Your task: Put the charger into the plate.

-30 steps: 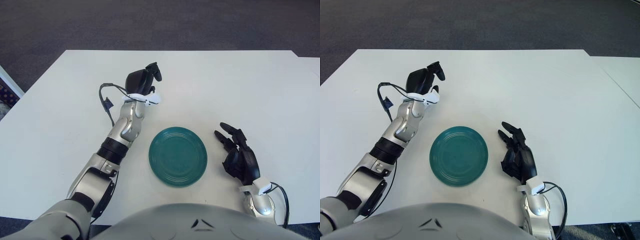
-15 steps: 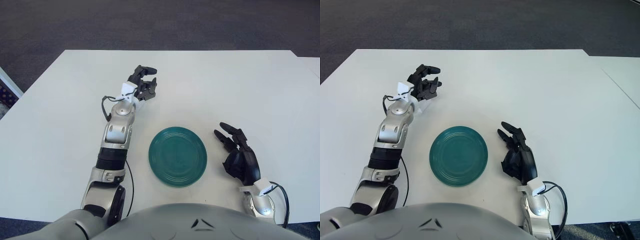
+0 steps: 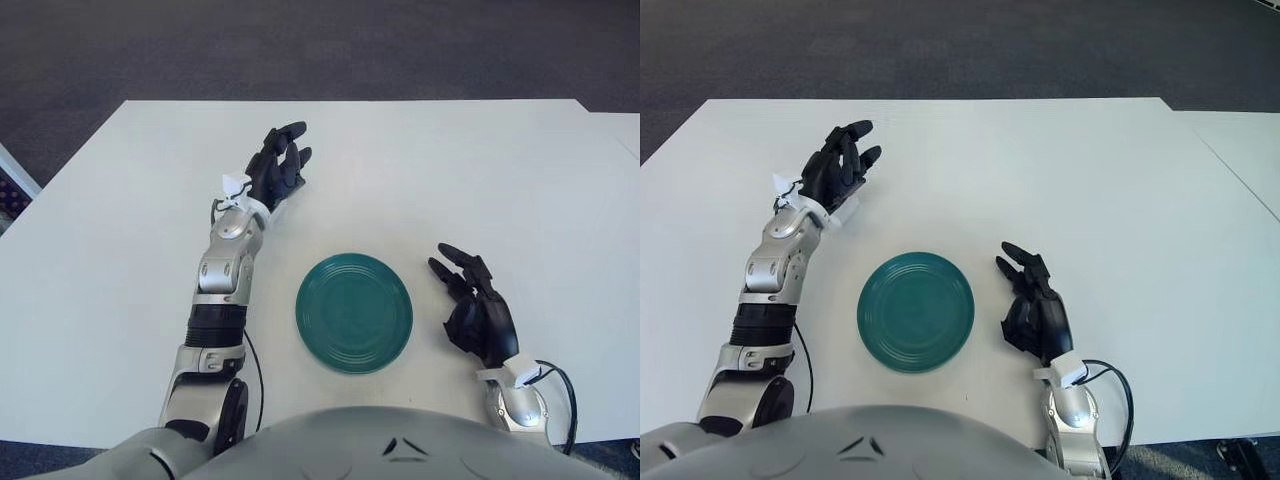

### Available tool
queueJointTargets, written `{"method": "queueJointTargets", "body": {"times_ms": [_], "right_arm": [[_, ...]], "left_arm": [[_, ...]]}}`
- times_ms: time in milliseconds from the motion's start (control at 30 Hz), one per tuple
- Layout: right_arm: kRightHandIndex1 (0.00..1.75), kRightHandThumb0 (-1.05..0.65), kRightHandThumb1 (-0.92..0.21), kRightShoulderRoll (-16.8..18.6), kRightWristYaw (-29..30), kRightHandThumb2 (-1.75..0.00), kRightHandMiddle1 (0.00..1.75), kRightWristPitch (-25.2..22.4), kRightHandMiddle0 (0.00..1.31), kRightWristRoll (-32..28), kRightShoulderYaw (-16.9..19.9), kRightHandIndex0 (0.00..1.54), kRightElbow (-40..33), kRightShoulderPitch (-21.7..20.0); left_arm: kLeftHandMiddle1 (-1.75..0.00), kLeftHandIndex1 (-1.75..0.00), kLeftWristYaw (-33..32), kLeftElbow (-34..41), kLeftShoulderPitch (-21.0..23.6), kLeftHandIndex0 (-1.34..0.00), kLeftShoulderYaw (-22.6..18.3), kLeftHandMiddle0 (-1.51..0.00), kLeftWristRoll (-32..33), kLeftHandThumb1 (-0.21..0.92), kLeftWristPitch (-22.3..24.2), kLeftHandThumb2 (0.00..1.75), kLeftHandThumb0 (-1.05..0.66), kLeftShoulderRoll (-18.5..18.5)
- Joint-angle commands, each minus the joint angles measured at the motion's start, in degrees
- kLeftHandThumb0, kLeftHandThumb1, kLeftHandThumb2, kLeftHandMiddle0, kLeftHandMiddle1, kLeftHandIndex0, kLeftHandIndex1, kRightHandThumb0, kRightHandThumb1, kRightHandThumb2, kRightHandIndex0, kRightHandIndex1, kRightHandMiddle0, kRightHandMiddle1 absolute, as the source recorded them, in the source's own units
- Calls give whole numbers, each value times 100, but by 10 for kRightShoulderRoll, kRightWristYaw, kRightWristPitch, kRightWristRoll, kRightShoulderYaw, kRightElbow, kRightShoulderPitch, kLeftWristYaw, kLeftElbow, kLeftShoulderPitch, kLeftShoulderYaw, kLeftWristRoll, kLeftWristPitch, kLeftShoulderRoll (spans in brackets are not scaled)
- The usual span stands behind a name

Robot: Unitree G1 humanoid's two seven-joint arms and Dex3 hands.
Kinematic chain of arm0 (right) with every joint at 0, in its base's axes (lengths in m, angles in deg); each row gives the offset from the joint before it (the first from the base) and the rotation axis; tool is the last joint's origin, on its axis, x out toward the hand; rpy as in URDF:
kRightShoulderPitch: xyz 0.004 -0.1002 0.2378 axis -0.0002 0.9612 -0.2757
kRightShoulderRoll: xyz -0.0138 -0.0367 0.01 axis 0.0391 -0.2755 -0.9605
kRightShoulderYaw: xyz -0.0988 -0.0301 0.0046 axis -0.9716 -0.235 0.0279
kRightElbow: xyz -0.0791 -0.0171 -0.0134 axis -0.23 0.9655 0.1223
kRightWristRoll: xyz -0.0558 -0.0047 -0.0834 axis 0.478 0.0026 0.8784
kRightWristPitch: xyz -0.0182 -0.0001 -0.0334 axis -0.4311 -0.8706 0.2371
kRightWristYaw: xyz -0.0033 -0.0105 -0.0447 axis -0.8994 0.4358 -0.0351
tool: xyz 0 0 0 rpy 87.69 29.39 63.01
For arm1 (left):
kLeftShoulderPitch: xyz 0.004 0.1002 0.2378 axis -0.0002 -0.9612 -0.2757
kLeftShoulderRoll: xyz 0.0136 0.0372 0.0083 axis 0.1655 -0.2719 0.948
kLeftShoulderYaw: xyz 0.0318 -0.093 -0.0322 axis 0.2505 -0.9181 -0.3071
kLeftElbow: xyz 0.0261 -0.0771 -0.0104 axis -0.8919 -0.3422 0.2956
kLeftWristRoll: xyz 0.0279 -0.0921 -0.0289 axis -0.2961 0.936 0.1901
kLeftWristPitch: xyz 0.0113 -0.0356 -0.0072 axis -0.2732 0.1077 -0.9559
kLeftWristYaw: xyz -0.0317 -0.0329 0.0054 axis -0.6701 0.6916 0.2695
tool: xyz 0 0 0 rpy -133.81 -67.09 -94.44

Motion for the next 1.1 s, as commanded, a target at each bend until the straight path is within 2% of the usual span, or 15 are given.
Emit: {"method": "queueJointTargets", "body": {"times_ms": [0, 100, 267, 367, 633, 800, 900, 1067], "right_arm": [[0, -96, -92, -25, -14, -119, 64, -29, 3, 6, 7, 35, 55, -21], [0, -96, -92, -24, -26, -118, 62, -65, 1, -15, 5, 31, 17, -20], [0, -97, -92, -22, -42, -117, 57, -66, 0, -38, 5, 26, 24, -25], [0, -98, -92, -23, -46, -117, 53, -67, 0, -36, 4, 24, 27, -28], [0, -99, -92, -26, -29, -117, 45, 2, 0, 11, -2, 19, 56, -35], [0, -99, -92, -16, -20, -117, 42, 25, 0, 8, -3, 17, 51, -37], [0, -99, -92, -22, -29, -116, 42, 26, 0, -5, -1, 18, 67, -52], [0, -100, -92, -33, -32, -117, 41, 37, 0, 2, 0, 17, 82, -61]], "left_arm": [[-1, -55, -21, 19, -11, 0, -18, -27, 16, 92, 14, 88, -102, -3], [-2, -53, -30, 35, -18, 0, -30, -29, 36, 92, 26, 88, -100, -11], [-3, -55, -39, 75, -75, 0, -54, -33, 82, 92, 28, 89, -97, -35], [-3, -56, -45, 79, -86, 0, -60, -33, 93, 92, 27, 92, -96, -39], [-1, -53, -93, 100, -111, 0, -77, -28, 107, 92, 43, 99, -99, -56], [0, -49, -92, 118, -149, 0, -70, -23, 107, 92, 34, 100, -99, -57], [0, -43, -87, 125, -173, 0, -60, -17, 91, 92, 22, 100, -99, -49], [0, -32, -87, 127, -187, 0, -45, -6, 67, 92, 6, 100, -98, -35]]}}
